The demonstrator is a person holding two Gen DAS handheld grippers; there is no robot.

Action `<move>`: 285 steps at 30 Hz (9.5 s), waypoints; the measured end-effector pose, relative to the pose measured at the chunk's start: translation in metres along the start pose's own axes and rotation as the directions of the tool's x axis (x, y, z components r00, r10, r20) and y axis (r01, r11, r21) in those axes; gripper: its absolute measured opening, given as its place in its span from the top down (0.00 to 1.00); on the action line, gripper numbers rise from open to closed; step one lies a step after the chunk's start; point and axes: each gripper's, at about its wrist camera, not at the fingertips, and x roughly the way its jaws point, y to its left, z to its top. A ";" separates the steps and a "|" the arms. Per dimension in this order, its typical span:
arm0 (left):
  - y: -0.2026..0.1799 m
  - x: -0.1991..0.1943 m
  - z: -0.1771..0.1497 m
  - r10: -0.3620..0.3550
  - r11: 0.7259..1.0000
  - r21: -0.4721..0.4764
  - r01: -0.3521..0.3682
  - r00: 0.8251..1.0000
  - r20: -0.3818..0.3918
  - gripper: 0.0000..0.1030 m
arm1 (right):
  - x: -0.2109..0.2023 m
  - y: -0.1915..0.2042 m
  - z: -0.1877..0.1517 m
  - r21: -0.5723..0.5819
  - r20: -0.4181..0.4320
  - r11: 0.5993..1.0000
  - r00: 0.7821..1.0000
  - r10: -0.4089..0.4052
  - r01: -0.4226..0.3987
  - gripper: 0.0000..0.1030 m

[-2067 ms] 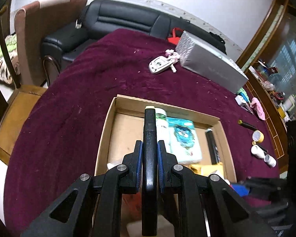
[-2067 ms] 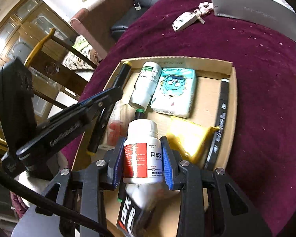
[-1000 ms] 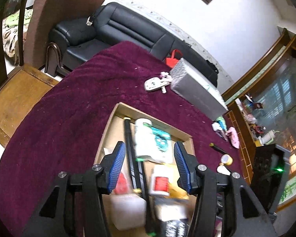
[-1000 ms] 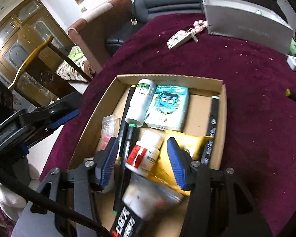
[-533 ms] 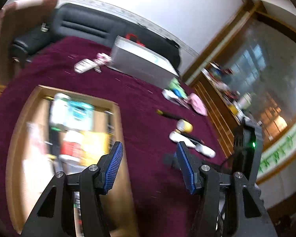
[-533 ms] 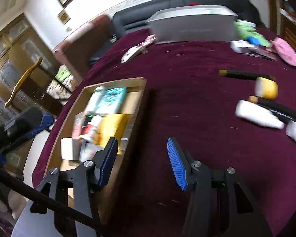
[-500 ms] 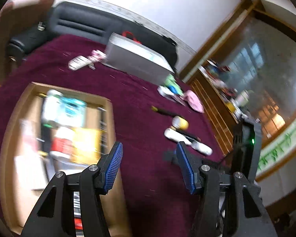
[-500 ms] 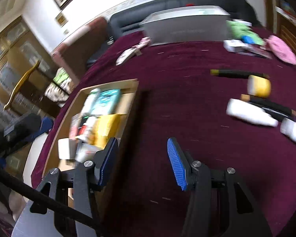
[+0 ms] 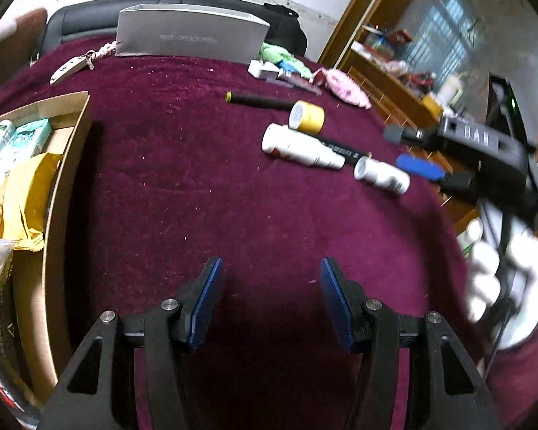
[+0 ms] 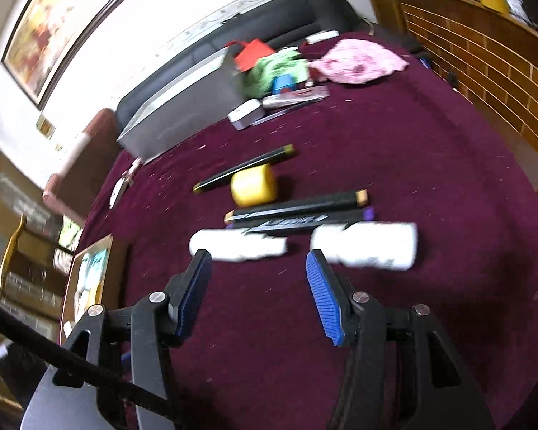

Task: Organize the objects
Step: 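Move both open grippers back toward the white bottles on the table, then grasp the white spray bottle with the left gripper while the right gripper grasps the white medicine bottle, then carry both white bottles into the tray and open both grippers, then move both open grippers back to the black markers on the table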

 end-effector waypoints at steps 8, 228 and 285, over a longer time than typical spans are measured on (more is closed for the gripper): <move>0.008 0.011 -0.009 -0.015 1.000 -0.021 0.015 1.000 0.019 0.45 | 0.025 -0.026 0.022 0.040 -0.021 0.999 0.999 -0.026 0.027 0.48; 0.219 -0.152 -0.061 0.375 0.899 -0.322 -0.297 0.902 0.216 0.46 | 0.079 0.308 -0.206 -0.463 -0.377 0.840 0.920 0.103 -0.284 0.65; -0.027 0.012 -0.002 0.284 0.933 0.227 -0.280 0.959 0.017 0.38 | -0.022 0.016 0.021 -0.145 0.013 0.986 0.996 -0.086 0.087 0.37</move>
